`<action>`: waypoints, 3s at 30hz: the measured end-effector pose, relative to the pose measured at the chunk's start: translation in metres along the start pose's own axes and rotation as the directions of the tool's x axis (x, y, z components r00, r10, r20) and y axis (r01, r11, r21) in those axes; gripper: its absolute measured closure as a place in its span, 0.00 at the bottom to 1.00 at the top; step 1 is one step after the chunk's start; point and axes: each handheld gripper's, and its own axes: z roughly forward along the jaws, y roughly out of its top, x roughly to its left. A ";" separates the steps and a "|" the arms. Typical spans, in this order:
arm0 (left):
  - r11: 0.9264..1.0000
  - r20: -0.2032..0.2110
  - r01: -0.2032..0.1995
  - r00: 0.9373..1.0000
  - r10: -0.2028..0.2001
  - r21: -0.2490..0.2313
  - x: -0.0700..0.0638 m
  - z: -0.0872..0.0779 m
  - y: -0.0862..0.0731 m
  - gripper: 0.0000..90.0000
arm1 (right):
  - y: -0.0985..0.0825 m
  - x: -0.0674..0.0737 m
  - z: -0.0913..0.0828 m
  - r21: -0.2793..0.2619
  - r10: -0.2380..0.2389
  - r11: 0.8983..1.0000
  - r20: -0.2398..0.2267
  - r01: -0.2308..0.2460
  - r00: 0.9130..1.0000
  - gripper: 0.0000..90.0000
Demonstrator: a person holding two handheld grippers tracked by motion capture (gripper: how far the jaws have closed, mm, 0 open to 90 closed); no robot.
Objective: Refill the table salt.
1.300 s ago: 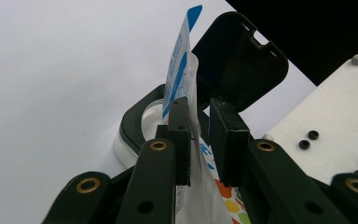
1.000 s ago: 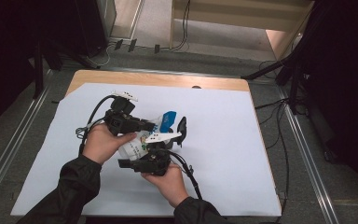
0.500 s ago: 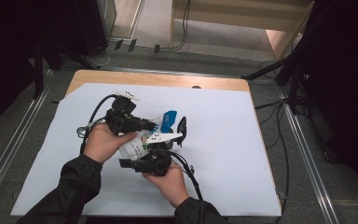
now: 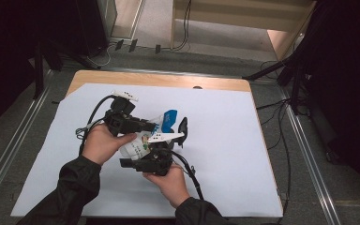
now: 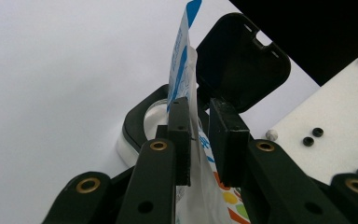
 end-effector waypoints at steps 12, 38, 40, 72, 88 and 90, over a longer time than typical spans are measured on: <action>1.000 -0.030 -0.003 1.000 0.003 -0.007 -0.003 -0.002 0.000 0.92 | 0.003 0.005 0.002 0.017 -0.029 0.999 0.027 0.028 0.999 0.71; 1.000 -0.025 -0.012 1.000 0.012 0.017 -0.003 0.008 0.004 0.93 | 0.001 -0.002 0.000 -0.002 0.010 1.000 0.013 -0.010 1.000 0.72; 1.000 -0.024 -0.009 1.000 0.010 0.015 -0.003 0.007 0.004 0.93 | 0.001 -0.002 0.000 -0.002 0.010 1.000 0.013 -0.010 1.000 0.72; 1.000 -0.031 0.002 1.000 -0.003 -0.012 -0.005 -0.002 0.002 0.92 | 0.004 0.004 0.005 -0.005 -0.012 1.000 -0.010 0.012 1.000 0.71; 1.000 -0.028 0.022 0.999 -0.023 -0.015 -0.001 -0.003 0.002 0.92 | 0.005 0.005 0.005 -0.003 -0.024 1.000 0.000 0.024 1.000 0.67; 0.999 -0.033 0.029 0.999 -0.029 -0.017 -0.002 -0.003 0.001 0.92 | 0.005 0.005 0.005 -0.010 -0.025 1.000 0.008 0.025 1.000 0.64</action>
